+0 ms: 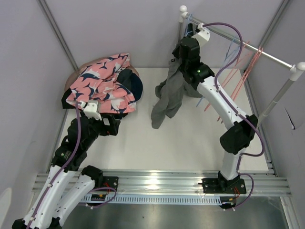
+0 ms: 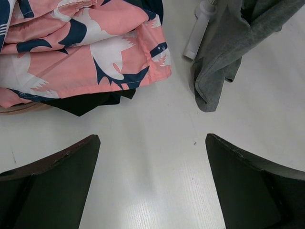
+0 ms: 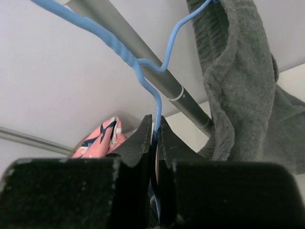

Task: Remove the shorts from the hanger

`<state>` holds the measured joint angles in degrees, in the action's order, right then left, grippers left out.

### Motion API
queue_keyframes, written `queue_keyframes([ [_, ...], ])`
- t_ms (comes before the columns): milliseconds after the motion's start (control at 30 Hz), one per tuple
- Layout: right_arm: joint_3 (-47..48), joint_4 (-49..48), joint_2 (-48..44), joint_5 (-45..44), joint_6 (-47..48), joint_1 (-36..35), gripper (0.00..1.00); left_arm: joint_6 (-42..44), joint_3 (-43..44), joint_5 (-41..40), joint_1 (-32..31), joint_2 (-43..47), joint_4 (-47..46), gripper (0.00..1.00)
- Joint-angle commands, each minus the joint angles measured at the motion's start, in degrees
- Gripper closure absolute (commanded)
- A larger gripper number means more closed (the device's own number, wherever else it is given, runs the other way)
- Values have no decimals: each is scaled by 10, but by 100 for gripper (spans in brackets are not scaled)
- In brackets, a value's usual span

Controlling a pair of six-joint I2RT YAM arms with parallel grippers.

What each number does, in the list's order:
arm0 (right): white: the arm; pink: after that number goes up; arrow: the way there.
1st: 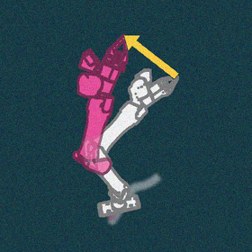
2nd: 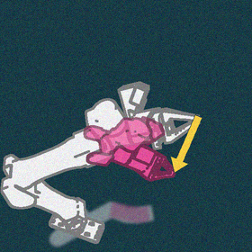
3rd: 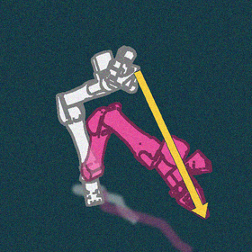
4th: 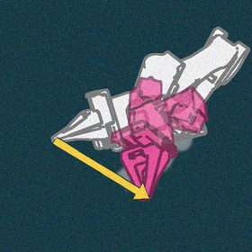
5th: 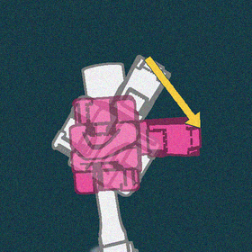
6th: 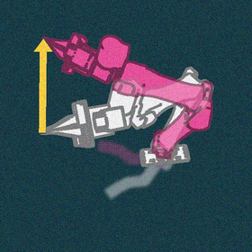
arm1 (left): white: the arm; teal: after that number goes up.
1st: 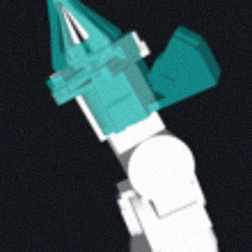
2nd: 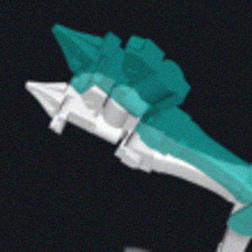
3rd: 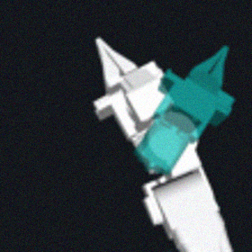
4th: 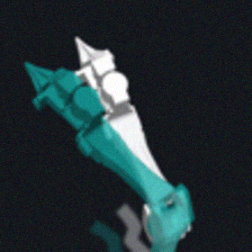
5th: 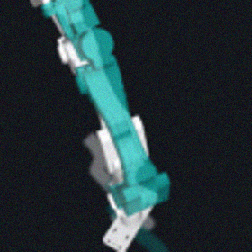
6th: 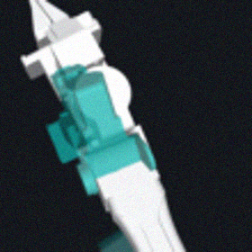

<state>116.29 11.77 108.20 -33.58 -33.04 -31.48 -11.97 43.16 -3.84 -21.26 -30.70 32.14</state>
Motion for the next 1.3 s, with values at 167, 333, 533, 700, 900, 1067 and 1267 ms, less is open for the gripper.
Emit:
queue_keyframes([
  [167, -60, -32, -162, -1, -9, -24, 100, -24, 85, 104, -11, -61, -77, 1],
  [333, -129, -31, -240, 8, -55, -60, 100, -37, 100, 228, -70, -125, -251, 1],
  [533, -208, -39, -311, -17, -68, -122, 100, -18, 112, 283, -208, -248, -405, 1],
  [700, -219, -37, -332, -28, -57, -140, 100, -14, 141, 274, -289, -313, -464, 1],
  [900, -219, -36, -344, -36, -37, -141, 100, -2, 160, 225, -358, -333, -447, 1],
  [1067, -228, -38, -355, -39, -45, -141, 100, 19, 161, 169, -373, -319, -431, 12],
  [1267, -243, -34, -376, -28, -75, -141, 100, 40, 166, 82, -373, -349, -426, 74],
])
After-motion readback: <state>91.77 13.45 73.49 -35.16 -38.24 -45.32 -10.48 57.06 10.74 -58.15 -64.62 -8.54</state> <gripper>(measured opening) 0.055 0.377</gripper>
